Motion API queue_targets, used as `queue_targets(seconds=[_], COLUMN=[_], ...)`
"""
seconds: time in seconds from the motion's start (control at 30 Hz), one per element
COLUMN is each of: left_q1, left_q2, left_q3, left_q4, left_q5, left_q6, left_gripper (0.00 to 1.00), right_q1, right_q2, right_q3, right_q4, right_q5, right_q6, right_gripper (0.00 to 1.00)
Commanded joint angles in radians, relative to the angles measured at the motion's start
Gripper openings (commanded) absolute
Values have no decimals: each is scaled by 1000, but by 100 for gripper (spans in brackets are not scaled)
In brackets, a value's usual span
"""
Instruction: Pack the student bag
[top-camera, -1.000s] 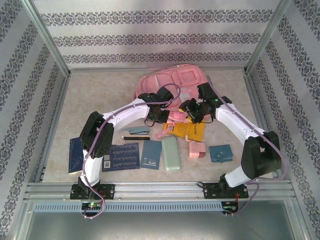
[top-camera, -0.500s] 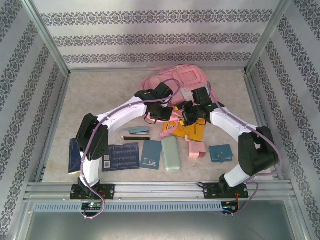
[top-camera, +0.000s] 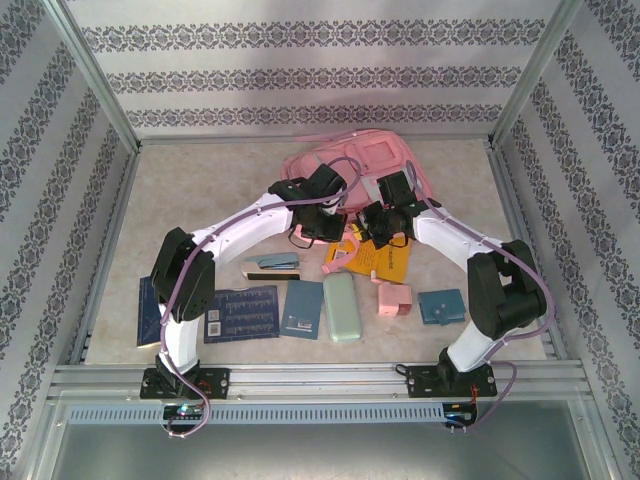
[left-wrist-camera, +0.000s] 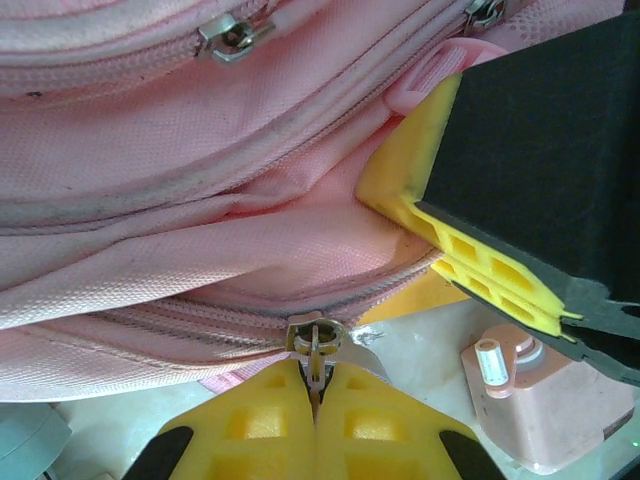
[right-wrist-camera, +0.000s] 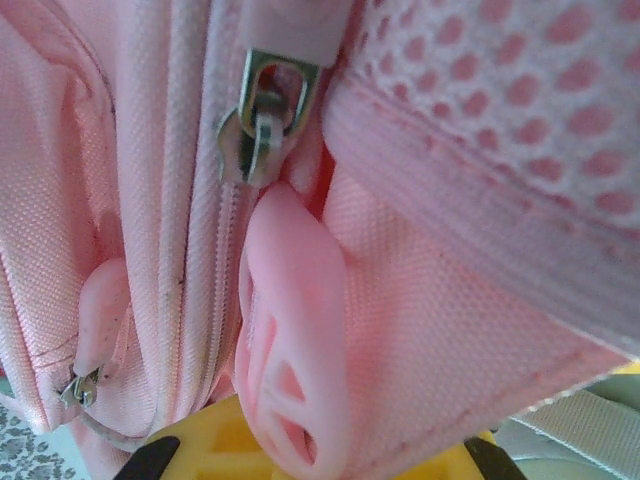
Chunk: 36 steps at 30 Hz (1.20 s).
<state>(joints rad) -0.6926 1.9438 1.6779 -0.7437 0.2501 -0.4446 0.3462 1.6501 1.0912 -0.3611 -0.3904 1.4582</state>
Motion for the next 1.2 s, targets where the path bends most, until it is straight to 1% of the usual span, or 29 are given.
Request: queue_targets(seconds=[0.0,0.07,0.3,0.5,0.6,0.7,0.83,0.93,1.0,1.07,1.17], left_q1=[2,13,56,117,152,190,229,233,232,229,220], left_q2=[-57,-68,-96,-101,-94,-92,-102,-137,-165,-194,-234], left_q3=[8,-16,-67,-119,-136,-151,-173,-181,-184,-188,-201], left_q4=[-43,-38,-27,-10,-9,0,7,17,23,31,56], left_q5=[-61,-84,-91,-71,-59,-46,-30,-6,18,38,80], left_q6=[49,41,58,68,82,84,81,81,67,53,18], left_gripper=[0,0,0,0,0,0,0,0,0,0,0], right_q1=[-32,-50,-105,-161,-183,-189,-197,-196,-189,-177,-155], right_q2=[-33,-35,-32,-19,20,48,87,142,185,234,311], right_q3=[27,41,83,125,175,237,304,377,432,498,636], right_q4=[-52,-74,-143,-176,-217,-262,-286,-310,-315,-322,-412], right_q5=[47,35,-9,-81,-136,-151,-169,-183,-205,-233,-212], right_q6=[-82,-116,-233,-349,-419,-492,-551,-581,-599,-616,-655], right_gripper=[3,3,3,4,4,5,7,14,23,30,51])
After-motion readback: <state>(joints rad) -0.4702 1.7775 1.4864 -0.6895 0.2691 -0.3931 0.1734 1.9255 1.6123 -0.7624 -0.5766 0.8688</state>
